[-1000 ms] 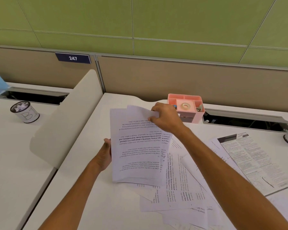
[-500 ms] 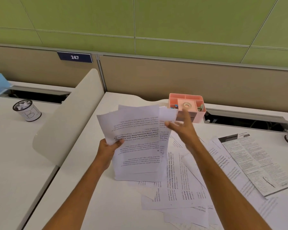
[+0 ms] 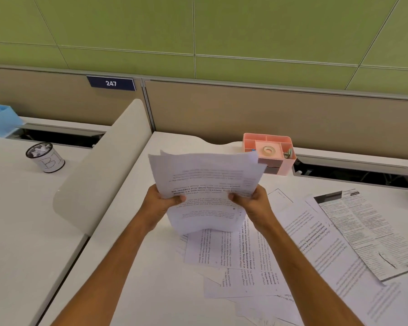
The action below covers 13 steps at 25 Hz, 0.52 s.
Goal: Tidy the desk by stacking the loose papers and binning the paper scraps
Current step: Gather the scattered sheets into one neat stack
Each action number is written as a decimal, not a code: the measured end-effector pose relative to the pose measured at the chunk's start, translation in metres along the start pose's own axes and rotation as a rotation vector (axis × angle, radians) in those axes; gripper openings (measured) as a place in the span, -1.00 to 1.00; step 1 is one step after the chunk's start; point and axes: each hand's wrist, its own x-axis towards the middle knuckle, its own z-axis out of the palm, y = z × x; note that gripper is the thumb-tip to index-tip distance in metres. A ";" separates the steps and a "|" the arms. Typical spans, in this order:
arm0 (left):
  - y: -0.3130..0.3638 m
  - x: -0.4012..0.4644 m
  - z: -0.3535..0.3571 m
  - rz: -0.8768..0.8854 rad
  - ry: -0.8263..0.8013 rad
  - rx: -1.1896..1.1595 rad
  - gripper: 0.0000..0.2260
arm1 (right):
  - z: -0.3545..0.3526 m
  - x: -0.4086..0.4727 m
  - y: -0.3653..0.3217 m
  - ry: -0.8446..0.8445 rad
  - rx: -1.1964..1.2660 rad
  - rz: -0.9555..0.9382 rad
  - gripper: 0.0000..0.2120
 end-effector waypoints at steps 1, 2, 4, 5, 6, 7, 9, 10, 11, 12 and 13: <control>-0.003 -0.001 0.002 -0.003 0.011 0.005 -0.50 | 0.000 -0.001 0.004 0.008 -0.003 0.005 -0.65; -0.007 -0.002 0.006 -0.015 0.028 0.005 -0.49 | 0.001 -0.002 0.008 0.012 -0.005 0.016 -0.64; -0.014 -0.005 0.013 -0.041 0.070 -0.014 -0.56 | 0.002 -0.003 0.013 0.018 -0.009 0.044 -0.65; -0.016 -0.006 0.015 -0.049 0.090 -0.022 -0.59 | 0.002 -0.003 0.013 0.023 -0.010 0.047 -0.66; -0.016 -0.006 0.016 -0.047 0.103 -0.025 -0.61 | 0.002 -0.004 0.012 0.027 -0.008 0.035 -0.67; -0.016 -0.007 0.017 -0.036 0.107 -0.026 -0.62 | 0.000 -0.004 0.010 0.024 -0.001 0.016 -0.69; -0.015 -0.007 0.015 -0.022 0.104 -0.023 -0.60 | -0.006 -0.005 0.008 0.002 0.023 -0.012 -0.64; -0.016 -0.008 0.014 -0.028 0.105 -0.019 -0.58 | -0.009 -0.005 0.010 -0.004 0.032 -0.007 -0.56; -0.019 -0.009 0.014 -0.043 0.107 -0.017 -0.57 | -0.011 -0.006 0.013 -0.004 0.029 0.015 -0.48; -0.024 -0.010 0.015 -0.068 0.111 -0.018 -0.56 | -0.012 -0.008 0.017 -0.004 0.021 0.048 -0.45; -0.028 -0.011 0.019 -0.101 0.116 -0.023 -0.56 | -0.012 -0.009 0.023 -0.006 0.021 0.076 -0.49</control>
